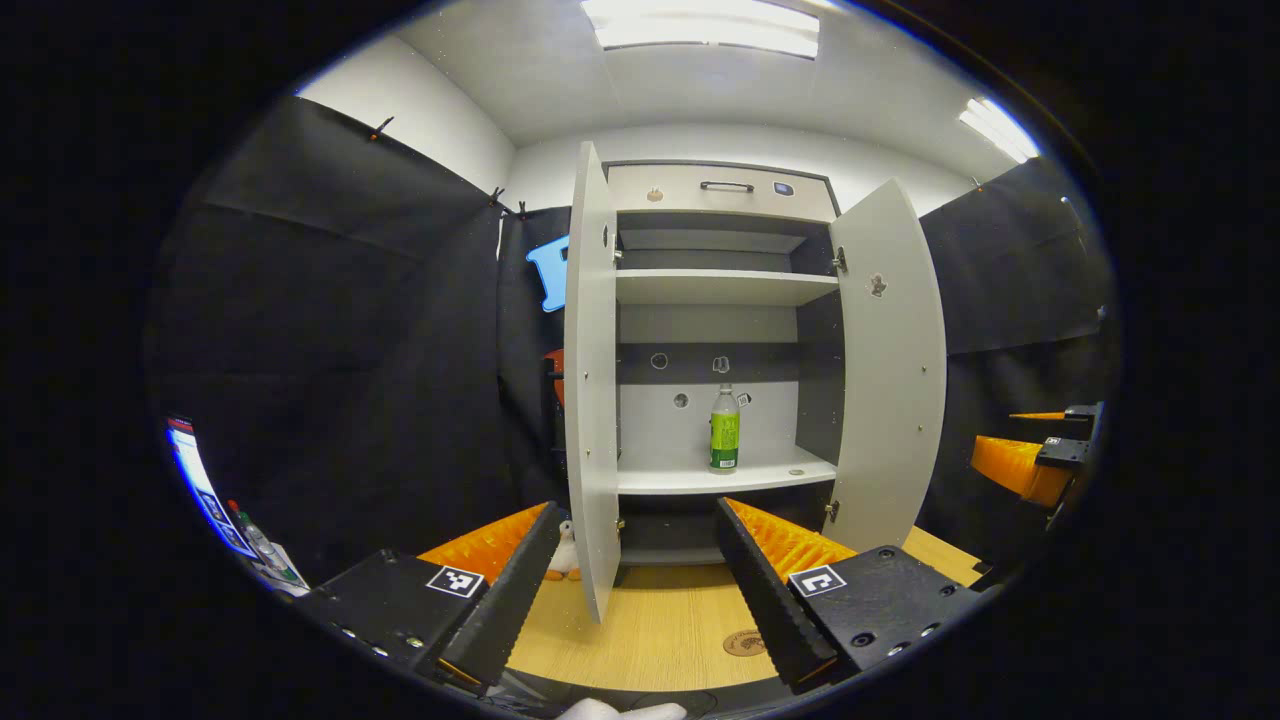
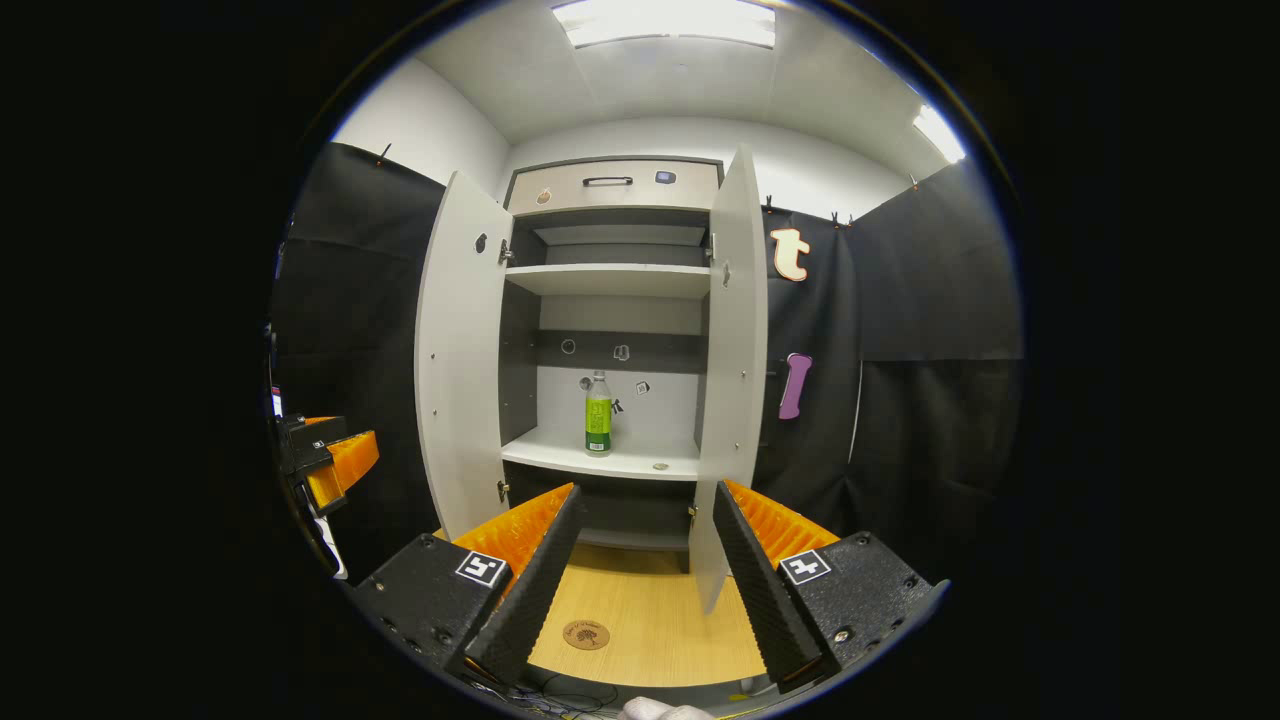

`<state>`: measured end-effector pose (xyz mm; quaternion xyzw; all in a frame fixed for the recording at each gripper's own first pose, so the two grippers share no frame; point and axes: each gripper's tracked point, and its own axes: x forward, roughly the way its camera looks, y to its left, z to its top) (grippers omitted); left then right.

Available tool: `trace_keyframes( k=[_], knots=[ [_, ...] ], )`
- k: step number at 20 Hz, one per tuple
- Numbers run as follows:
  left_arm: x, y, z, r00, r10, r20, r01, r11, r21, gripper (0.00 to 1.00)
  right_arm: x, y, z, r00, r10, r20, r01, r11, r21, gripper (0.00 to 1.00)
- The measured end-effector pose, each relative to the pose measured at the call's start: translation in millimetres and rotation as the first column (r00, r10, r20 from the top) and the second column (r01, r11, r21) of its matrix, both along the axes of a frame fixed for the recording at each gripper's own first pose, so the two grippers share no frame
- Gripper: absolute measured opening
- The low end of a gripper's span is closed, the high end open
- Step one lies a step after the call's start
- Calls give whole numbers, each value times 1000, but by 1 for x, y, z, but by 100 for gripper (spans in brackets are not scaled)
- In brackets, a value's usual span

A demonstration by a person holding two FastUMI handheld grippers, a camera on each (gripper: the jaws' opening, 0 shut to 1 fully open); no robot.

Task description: Grasp the bottle in the cabinet with the left hand and place it on the coaster, then close the right door with the right hand and the left door with the left hand.

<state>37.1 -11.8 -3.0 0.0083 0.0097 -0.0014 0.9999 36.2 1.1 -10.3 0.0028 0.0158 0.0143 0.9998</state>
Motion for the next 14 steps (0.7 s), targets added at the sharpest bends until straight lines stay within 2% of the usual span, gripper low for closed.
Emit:
trace_keyframes(
  k=[2,4,9,11,12,14],
  knots=[
    [16,-6,0,1000,-7,0,7,1000,12,92,7,0,-2,1000,10,-8,-10,1000,9,82],
    [39,-16,3,1000,-25,15,25,1000,8,95,15,-2,1,1000,15,-3,-14,1000,18,82],
    [124,-50,8,997,-69,29,69,998,-6,95,38,-10,14,1000,24,16,-24,1000,16,82],
    [167,-67,6,996,-91,21,90,996,8,99,48,-15,23,999,18,33,-18,1000,-1,82],
    [186,-78,3,994,-106,18,105,994,7,94,53,-15,28,999,23,43,-23,1000,-2,82],
    [224,-99,4,991,-129,23,129,992,9,98,65,-11,34,998,40,53,-40,999,-5,82]
  ],
)
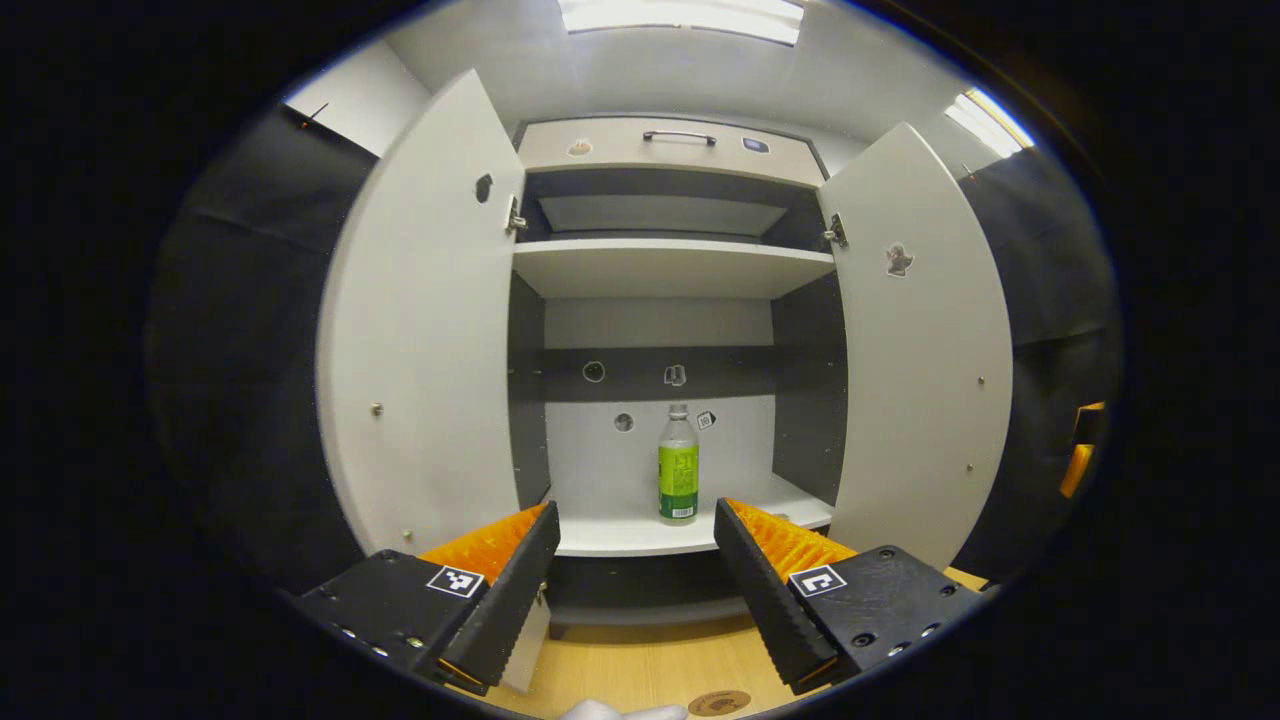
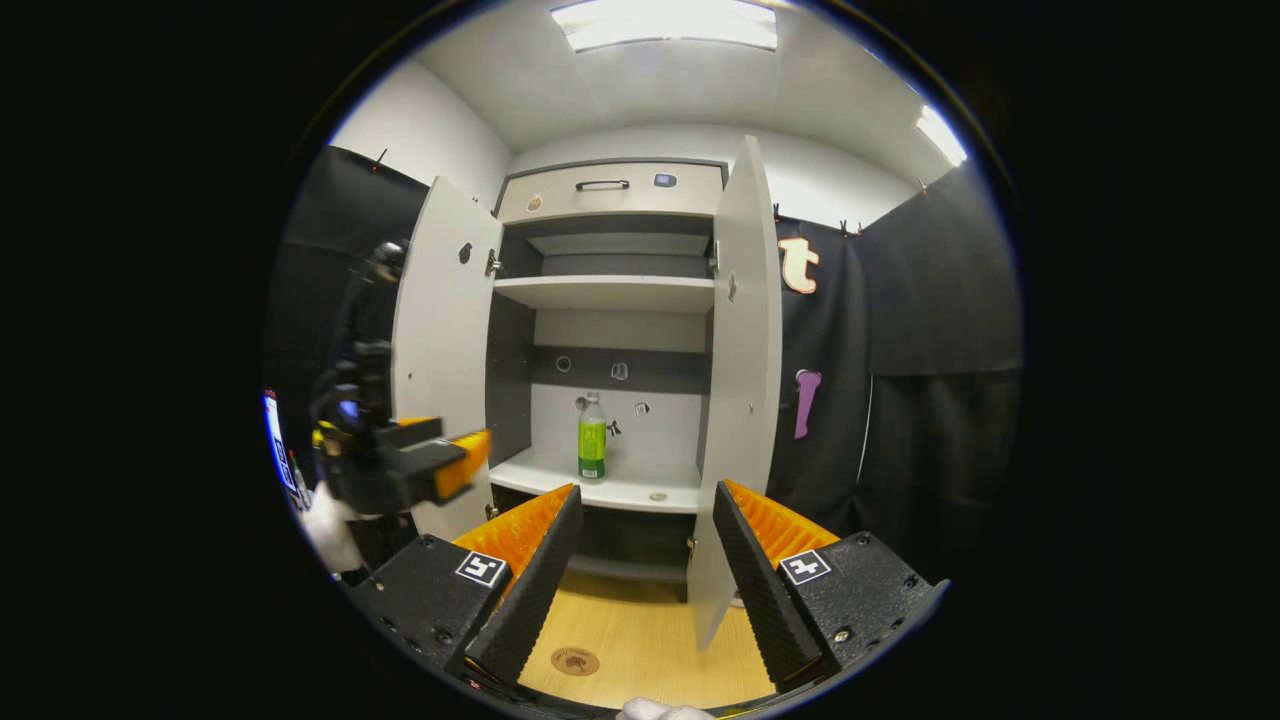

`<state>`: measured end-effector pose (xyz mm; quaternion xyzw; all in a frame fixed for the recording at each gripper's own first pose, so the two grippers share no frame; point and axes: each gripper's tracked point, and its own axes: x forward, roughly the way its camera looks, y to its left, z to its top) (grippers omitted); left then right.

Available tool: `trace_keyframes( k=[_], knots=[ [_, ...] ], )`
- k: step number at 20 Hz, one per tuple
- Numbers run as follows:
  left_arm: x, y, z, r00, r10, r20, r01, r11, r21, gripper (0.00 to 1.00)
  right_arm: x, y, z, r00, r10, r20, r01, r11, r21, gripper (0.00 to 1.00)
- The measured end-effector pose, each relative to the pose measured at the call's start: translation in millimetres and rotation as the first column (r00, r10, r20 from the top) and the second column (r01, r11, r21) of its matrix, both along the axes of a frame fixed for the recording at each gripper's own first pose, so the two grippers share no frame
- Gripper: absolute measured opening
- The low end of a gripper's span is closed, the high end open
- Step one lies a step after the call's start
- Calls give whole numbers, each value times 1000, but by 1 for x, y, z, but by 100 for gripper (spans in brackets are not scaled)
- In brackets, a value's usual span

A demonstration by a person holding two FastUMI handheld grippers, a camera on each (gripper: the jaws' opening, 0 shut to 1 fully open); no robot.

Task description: Grasp the bottle in the cabinet with the left hand and place it on the coaster, then close the right door with the right hand and the left door with the left hand.

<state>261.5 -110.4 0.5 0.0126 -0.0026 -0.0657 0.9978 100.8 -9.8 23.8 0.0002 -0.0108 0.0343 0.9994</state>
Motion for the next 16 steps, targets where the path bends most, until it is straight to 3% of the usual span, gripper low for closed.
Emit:
trace_keyframes(
  k=[5,9,14,16],
  knots=[
    [113,-41,-4,999,-32,28,32,999,0,95,20,0,-6,1000,-2,-13,1,999,-46,82],
    [194,-58,-36,1000,-10,-22,10,1000,-3,96,36,5,-19,998,23,-52,-28,996,-87,82],
    [254,-52,-77,995,65,-81,-63,998,29,96,50,1,-24,998,37,-60,-42,996,-82,82],
    [263,-55,-86,993,61,-103,-60,998,13,96,54,-8,-28,997,22,-68,-28,996,-81,82]
  ],
)
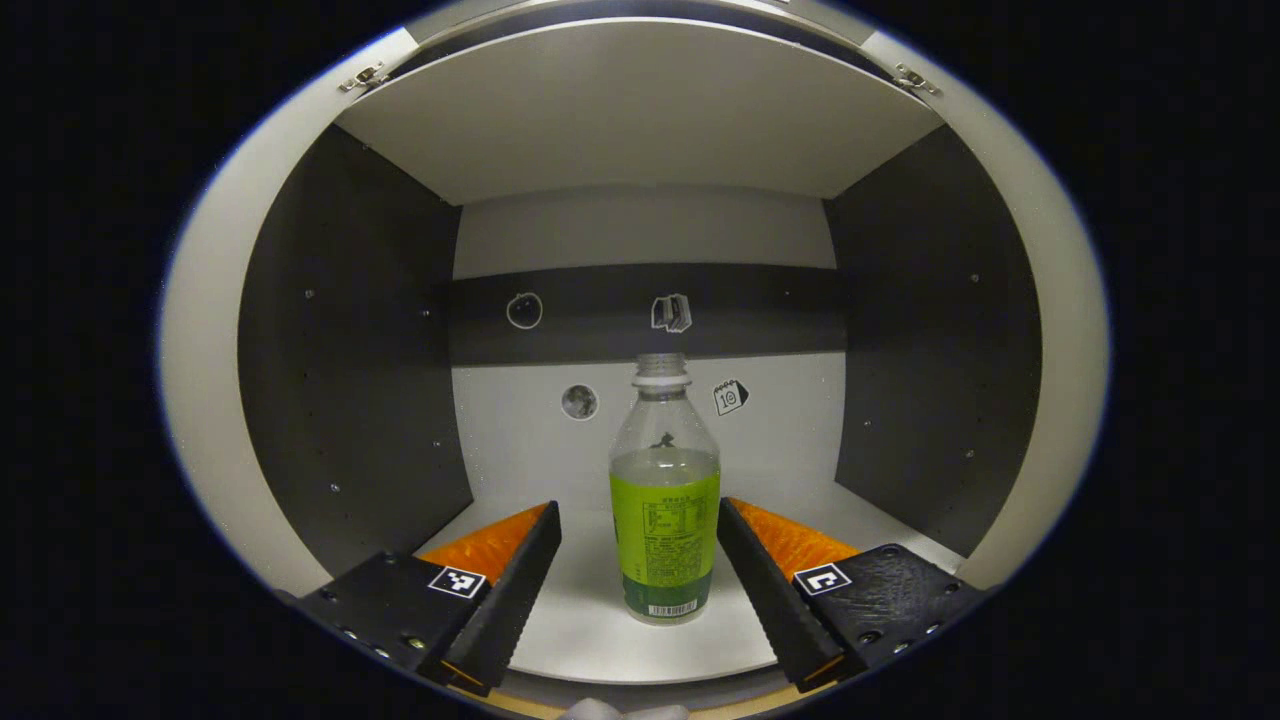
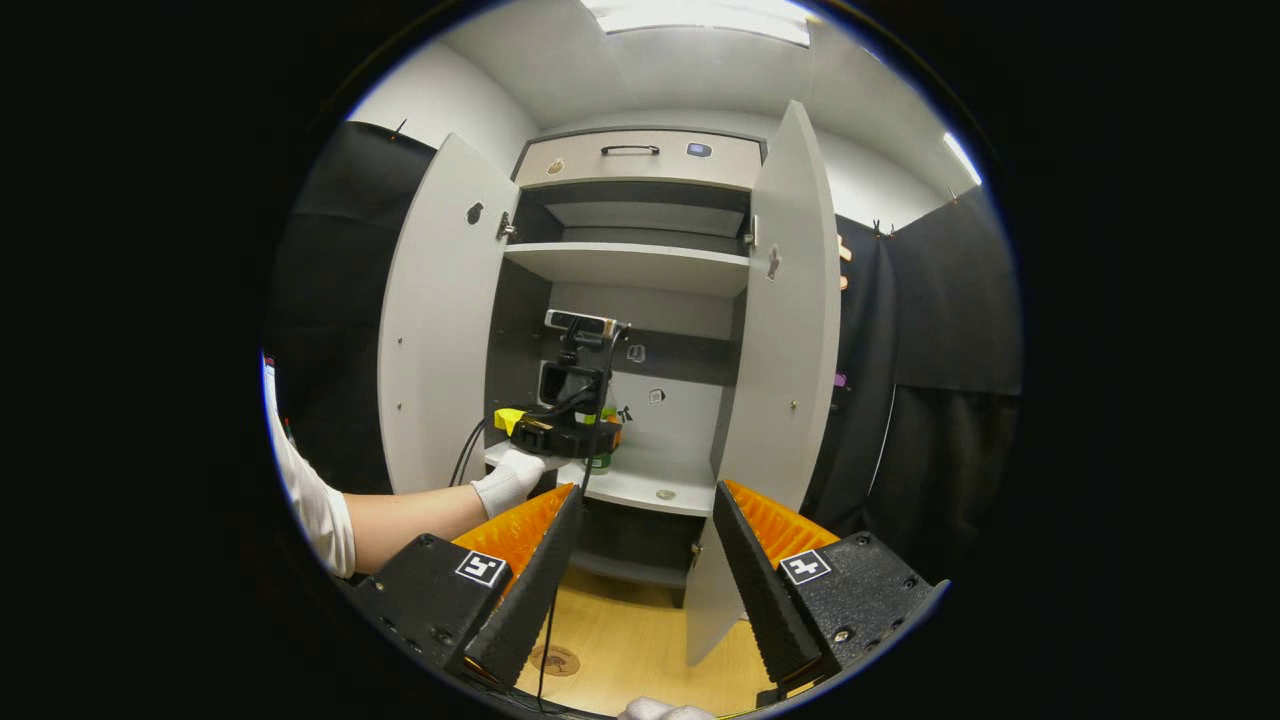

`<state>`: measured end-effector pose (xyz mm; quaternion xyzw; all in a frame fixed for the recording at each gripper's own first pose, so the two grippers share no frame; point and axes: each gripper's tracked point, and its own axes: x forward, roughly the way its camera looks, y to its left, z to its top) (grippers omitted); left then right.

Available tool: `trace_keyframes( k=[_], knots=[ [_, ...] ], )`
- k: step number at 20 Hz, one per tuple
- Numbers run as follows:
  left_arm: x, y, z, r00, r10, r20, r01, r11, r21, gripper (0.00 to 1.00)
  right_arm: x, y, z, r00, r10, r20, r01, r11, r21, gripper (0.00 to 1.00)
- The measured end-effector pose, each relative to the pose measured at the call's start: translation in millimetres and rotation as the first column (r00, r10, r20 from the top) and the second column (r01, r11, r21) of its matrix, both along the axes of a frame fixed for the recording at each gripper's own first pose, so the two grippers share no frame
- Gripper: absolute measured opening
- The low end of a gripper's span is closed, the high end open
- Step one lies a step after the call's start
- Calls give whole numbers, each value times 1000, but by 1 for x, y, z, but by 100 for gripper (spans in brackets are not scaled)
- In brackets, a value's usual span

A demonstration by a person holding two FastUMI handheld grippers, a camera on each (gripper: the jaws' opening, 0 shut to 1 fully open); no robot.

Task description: Grasp the bottle in the cabinet with the left hand and place it on the coaster, then close the right door with the right hand and the left door with the left hand.

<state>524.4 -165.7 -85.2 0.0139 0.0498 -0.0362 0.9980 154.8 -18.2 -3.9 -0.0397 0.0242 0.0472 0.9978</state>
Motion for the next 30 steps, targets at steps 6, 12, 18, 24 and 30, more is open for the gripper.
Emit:
trace_keyframes(
  k=[6,12,18,24,30],
  knots=[
    [19,-9,-3,1000,-8,15,8,1000,5,96,4,-11,-3,1000,-6,-6,6,1000,-2,82],
    [18,-3,-3,1000,17,-24,-17,1000,-12,73,-1,-18,4,1000,-7,20,8,1000,-23,82],
    [-62,5,20,999,-45,23,45,999,1,76,0,-20,2,1000,-13,22,12,1000,19,82],
    [-162,19,17,995,-89,53,90,996,-7,76,-6,-31,-17,999,-46,-13,46,998,32,82],
    [-247,18,-27,994,-112,20,113,991,-75,73,-20,-42,-41,994,-82,-74,87,994,60,82]
  ],
)
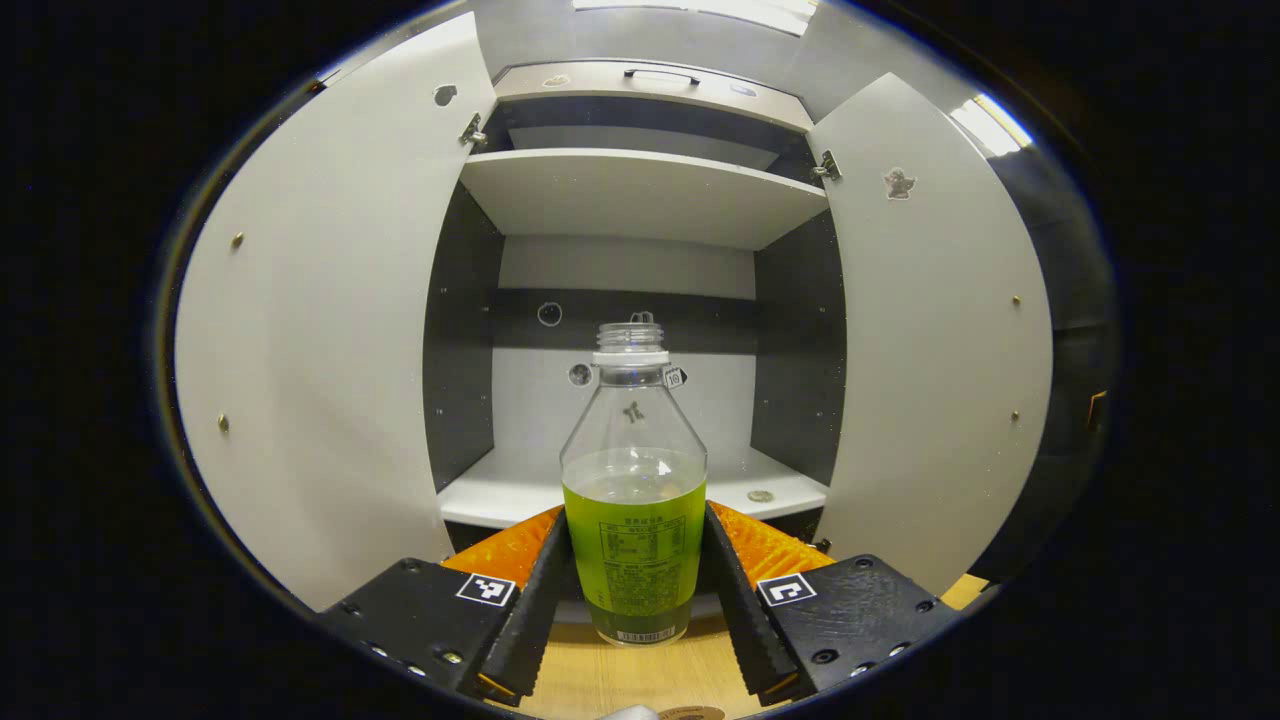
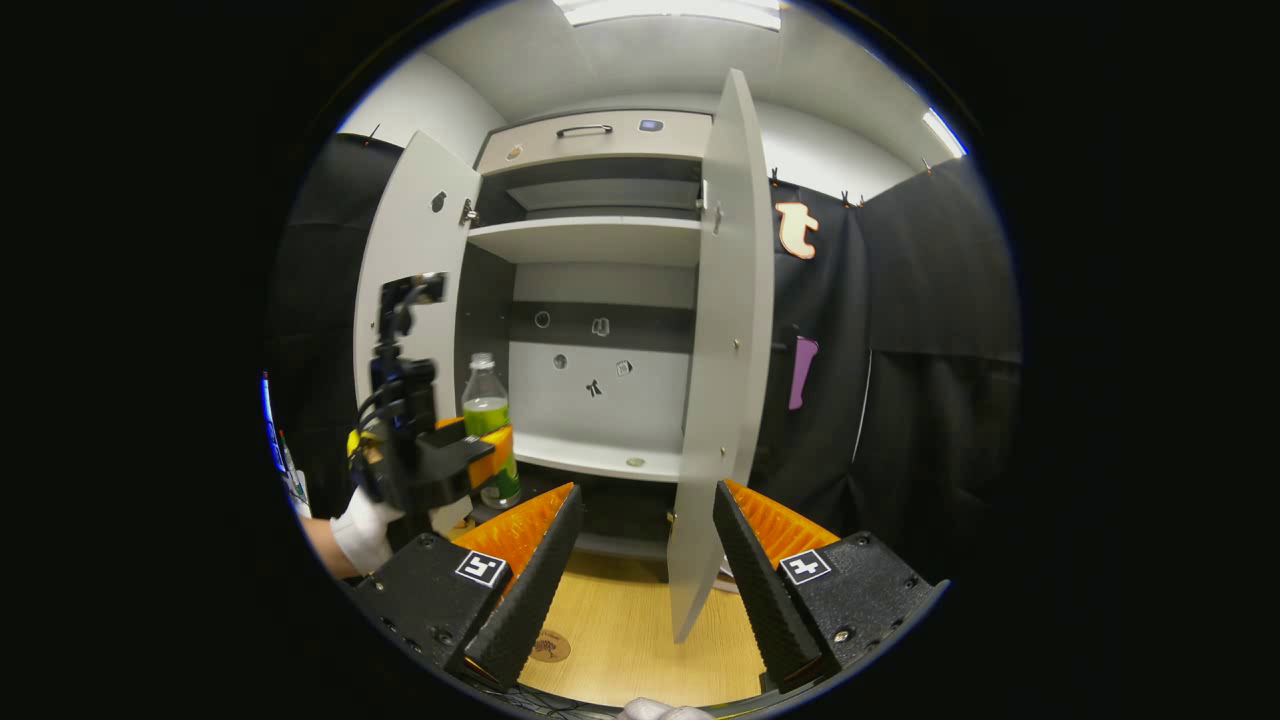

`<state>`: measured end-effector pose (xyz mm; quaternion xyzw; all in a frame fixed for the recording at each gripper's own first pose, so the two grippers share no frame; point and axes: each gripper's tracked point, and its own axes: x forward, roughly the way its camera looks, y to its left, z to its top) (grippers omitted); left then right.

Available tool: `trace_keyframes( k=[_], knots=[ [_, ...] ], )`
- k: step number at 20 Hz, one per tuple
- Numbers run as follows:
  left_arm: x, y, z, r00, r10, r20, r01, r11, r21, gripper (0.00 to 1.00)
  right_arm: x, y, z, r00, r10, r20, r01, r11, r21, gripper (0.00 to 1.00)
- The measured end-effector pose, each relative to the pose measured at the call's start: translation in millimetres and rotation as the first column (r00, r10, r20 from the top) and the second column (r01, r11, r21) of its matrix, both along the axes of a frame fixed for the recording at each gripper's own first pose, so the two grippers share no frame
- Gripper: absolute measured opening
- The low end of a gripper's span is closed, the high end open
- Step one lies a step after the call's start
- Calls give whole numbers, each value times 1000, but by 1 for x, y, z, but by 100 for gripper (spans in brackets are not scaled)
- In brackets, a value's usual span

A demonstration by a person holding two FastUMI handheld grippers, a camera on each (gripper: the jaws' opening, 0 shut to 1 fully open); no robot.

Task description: Grasp the bottle in the cabinet with the left hand and place it on the coaster, then close the right door with the right hand and the left door with the left hand.

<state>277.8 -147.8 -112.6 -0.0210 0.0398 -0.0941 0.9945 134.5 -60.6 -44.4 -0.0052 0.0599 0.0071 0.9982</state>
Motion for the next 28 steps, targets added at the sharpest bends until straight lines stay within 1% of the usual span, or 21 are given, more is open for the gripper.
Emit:
trace_keyframes(
  k=[2,5,8,10,12,14,16,18,20,22,24,25,27,28],
  knots=[
    [-21,-2,-24,1000,-8,-18,8,1000,3,73,-4,-4,-1,1000,-12,-4,12,1000,-3,82],
    [-43,-8,-59,1000,-27,-10,28,999,44,73,-7,-11,-4,1000,-27,-12,26,999,-20,82],
    [-60,-21,-95,998,-67,-10,67,995,69,73,-6,-12,-5,999,-23,-32,23,1000,-2,82],
    [-68,-31,-120,996,-92,-20,93,992,89,73,-5,-15,-6,999,-26,-42,26,1000,-11,82],
    [-78,-41,-144,992,-124,-26,126,989,82,73,-4,-18,-9,998,-30,-54,29,999,-27,82],
    [-86,-53,-168,987,-158,-18,159,986,56,73,-4,-23,-12,997,-37,-67,34,998,-47,82],
    [-90,-60,-189,983,-180,-17,181,982,55,73,-3,-24,-16,996,-37,-86,32,998,-61,82],
    [-94,-63,-216,981,-187,-51,190,980,64,73,0,-25,-19,994,-35,-100,28,997,-74,82],
    [-95,-65,-238,978,-197,-75,201,979,43,73,3,-25,-21,993,-31,-111,21,996,-86,82],
    [-95,-64,-247,978,-196,-70,198,980,12,73,5,-21,-24,992,-14,-126,0,994,-108,82],
    [-92,-59,-253,983,-178,-55,179,984,21,73,7,-15,-26,991,6,-136,-24,991,-129,82],
    [-92,-58,-258,984,-173,-53,174,985,19,75,7,-12,-26,990,18,-138,-37,991,-132,82],
    [-92,-58,-266,982,-177,-65,179,984,11,77,7,-8,-26,990,33,-139,-52,989,-136,82],
    [-92,-57,-269,982,-178,-61,180,983,22,77,7,-7,-24,990,36,-135,-56,988,-141,82]
  ],
)
